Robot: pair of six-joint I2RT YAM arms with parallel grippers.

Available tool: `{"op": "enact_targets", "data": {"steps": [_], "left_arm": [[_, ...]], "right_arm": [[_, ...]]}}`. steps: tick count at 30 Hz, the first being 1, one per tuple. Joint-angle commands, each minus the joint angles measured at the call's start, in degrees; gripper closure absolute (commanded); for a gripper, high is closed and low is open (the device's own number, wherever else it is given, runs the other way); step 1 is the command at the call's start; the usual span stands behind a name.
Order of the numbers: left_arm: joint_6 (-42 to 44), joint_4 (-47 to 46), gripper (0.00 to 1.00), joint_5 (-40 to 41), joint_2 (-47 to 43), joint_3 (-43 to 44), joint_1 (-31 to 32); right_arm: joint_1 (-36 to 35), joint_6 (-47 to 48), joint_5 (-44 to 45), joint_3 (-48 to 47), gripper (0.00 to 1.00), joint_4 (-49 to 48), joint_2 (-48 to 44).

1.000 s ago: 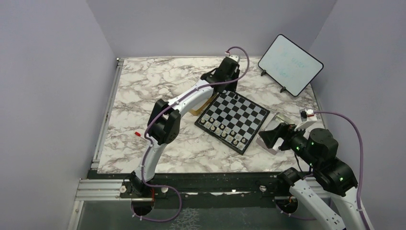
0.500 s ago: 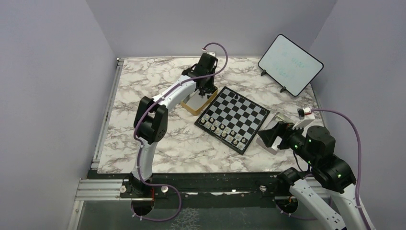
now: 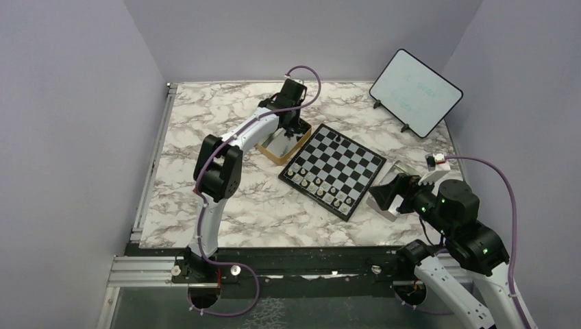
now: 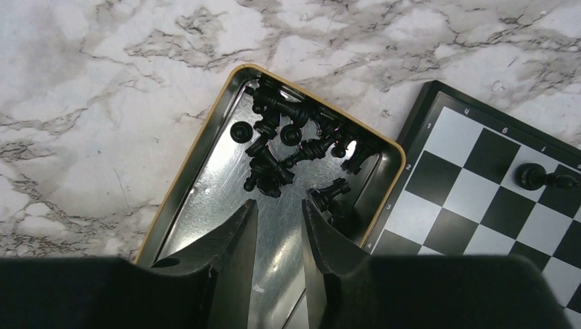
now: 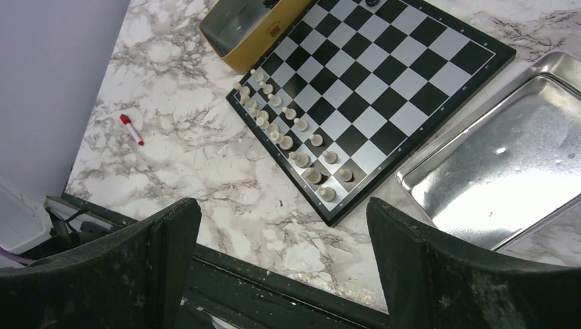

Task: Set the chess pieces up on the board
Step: Pick up the chess piece from the storage box.

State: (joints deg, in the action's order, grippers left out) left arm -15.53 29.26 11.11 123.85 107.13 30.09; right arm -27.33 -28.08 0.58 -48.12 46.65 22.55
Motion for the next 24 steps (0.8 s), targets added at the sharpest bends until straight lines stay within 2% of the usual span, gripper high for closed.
{"op": "enact_targets", "data": {"steps": [1,24], "left_arm": [[1.2,0.9,0.70,0.7,2.6,1.8,0.1],[1.7,1.2,0.72,-0.3,7.3,3.8,0.0]], "right_arm": [[-0.3,-0.5,1.1,0.1,0.04,0.4,-0.7],[-0.3,-0.3,0.7,0.3,0.04,0.1,-1.2]]}}
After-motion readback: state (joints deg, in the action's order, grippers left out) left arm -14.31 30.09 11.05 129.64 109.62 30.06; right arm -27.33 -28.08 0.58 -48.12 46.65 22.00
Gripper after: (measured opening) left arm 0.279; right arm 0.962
